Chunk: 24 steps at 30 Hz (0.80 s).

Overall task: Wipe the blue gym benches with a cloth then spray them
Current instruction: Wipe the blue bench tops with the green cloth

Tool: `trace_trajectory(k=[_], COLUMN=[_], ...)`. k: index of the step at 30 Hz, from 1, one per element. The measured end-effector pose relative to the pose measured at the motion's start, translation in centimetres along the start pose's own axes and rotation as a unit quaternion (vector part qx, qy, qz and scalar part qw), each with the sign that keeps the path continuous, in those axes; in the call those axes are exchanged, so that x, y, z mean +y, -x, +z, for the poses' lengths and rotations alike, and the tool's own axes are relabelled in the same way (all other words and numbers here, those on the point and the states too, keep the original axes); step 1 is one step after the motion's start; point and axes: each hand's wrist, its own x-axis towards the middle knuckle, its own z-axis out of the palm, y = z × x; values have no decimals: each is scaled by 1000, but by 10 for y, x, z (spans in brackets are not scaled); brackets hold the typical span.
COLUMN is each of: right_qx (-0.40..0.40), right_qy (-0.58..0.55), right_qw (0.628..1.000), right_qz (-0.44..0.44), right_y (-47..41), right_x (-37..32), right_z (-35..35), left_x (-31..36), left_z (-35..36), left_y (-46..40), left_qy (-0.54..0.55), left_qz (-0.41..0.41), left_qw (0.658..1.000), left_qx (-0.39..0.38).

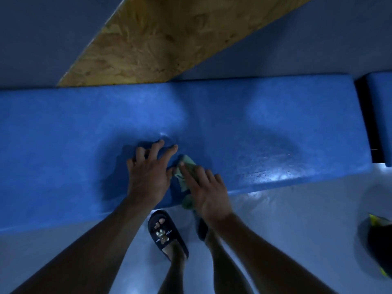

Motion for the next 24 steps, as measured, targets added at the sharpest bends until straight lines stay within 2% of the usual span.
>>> trace_trajectory(k=[2, 3, 6, 8, 9, 11, 13, 15, 17, 19, 20, 21, 24], right_qx=[-7, -5, 12, 5, 13, 41, 35, 2, 1, -5, -8, -7, 31], right_qy=[35, 58, 63, 36, 28, 10, -11, -26, -25, 21, 45, 59, 30], right_qw=[999, 998, 973, 938, 926, 931, 960, 988, 1000, 998, 997, 998, 978], right_qz=[-24, 2, 221, 345, 375, 362, 277, 151, 17, -63, -56, -14, 205], right_y=[-3, -3, -7, -19, -28, -44, -53, -52, -51, -54, -54, -53, -51], right_x=[45, 76, 159, 171, 161, 117, 63, 28, 39, 86, 116, 147, 213], right_z=[-8, -11, -30, -31, -27, -14, -2, 1, -5, -16, -19, -24, -40], left_x=[0, 1, 1, 0, 0, 1, 2, -1, -4, -10, -12, -15, -24], left_z=[-1, -1, 0, 1, 1, 2, 2, 2, 0, -7, -11, -14, -17], left_y=[-1, -2, -3, -4, -4, -4, -5, -7, -9, -11, -14, -16, -25], left_qy=[9, 12, 13, 16, 15, 9, 4, 6, 19, 29, 34, 36, 34], left_qz=[-6, -9, -13, -11, -9, -10, -12, -8, 10, 20, 22, 17, -13], left_qw=[1000, 1000, 1000, 1000, 1000, 1000, 1000, 1000, 1000, 999, 999, 999, 999], left_qx=[3, 4, -6, -5, -2, 2, 4, 11, 15, 10, 14, 23, 34])
